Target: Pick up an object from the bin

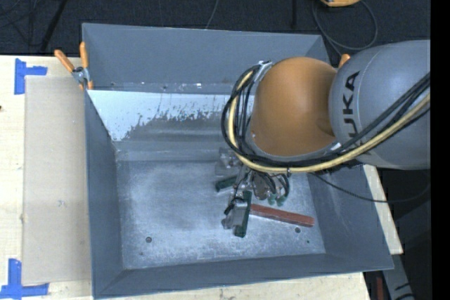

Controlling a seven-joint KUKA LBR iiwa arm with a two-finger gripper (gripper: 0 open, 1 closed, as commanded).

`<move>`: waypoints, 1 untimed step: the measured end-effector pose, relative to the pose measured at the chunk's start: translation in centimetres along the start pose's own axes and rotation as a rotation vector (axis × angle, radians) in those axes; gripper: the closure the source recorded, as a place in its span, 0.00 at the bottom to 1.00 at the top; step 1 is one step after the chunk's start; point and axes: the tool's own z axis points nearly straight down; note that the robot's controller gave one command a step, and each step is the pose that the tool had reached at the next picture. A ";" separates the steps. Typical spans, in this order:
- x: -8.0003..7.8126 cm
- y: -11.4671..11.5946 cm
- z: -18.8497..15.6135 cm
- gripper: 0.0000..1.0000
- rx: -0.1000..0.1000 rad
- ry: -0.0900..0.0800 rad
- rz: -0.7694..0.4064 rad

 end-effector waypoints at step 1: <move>-8.0 -3.5 13.8 0.00 0.001 0.001 -0.218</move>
Offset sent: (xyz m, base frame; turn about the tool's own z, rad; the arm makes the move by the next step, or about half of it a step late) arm 0.0797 -0.0348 -0.1337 -0.2191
